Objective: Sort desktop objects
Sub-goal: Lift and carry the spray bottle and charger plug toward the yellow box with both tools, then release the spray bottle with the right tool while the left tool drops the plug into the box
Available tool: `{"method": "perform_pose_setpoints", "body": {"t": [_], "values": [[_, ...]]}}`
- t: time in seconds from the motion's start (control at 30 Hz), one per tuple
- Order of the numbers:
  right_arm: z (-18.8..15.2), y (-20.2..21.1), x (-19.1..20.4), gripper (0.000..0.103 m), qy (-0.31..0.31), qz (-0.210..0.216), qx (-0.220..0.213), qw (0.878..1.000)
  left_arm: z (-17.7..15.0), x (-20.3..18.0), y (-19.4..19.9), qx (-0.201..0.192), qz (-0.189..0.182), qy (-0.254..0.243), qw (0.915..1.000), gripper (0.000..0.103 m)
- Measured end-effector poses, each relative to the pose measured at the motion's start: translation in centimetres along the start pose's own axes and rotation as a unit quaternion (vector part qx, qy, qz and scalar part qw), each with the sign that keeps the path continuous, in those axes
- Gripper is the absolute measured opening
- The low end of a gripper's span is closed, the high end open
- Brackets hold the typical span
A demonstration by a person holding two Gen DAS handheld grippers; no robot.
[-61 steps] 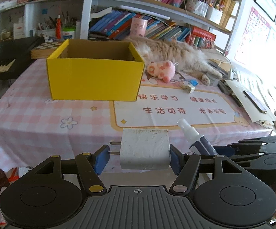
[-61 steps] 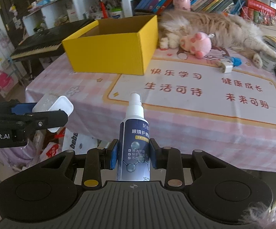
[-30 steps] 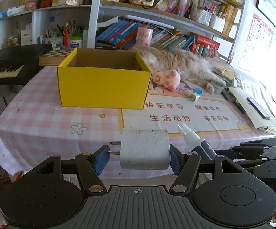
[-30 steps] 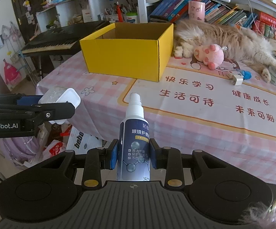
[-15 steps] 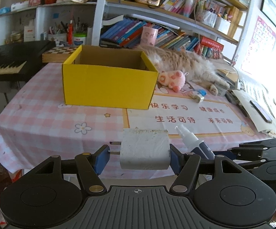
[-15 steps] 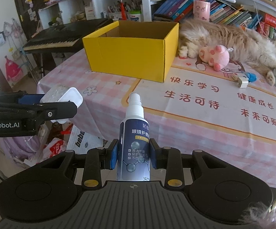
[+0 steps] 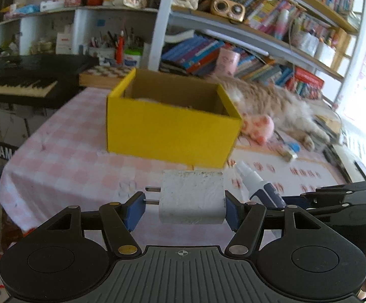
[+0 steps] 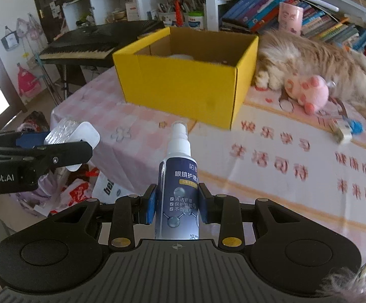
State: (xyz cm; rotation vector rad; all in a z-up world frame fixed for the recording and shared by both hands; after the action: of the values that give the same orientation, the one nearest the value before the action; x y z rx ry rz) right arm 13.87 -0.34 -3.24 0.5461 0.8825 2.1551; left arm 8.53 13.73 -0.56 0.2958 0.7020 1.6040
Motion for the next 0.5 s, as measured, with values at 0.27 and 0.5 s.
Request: {"method": "perform_pose_setpoints", "body": {"t": [0.27, 0.5], "values": [[8.0, -0.9, -2.4, 0.030, 0.008, 0.031, -0.056, 0.998, 7.1, 0.2, -2.3, -0.076, 0.033, -0.020, 0.9964, 0.065], [15.0, -1.6, -5.6, 0.030, 0.033, 0.037, -0.106, 0.993, 11.9, 0.0, -5.4, -0.111, 0.062, -0.027, 0.9916, 0.065]]}}
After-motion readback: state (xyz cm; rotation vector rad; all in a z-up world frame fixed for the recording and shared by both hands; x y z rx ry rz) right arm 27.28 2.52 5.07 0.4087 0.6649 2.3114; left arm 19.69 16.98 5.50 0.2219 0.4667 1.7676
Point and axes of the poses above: each gripper's, at about its wrist camera, not at the fingertips, and y roughly against the way its jaws point, x to its left, z to its top, the point moved 8 cm from there along -y, roughly the way its jaws point
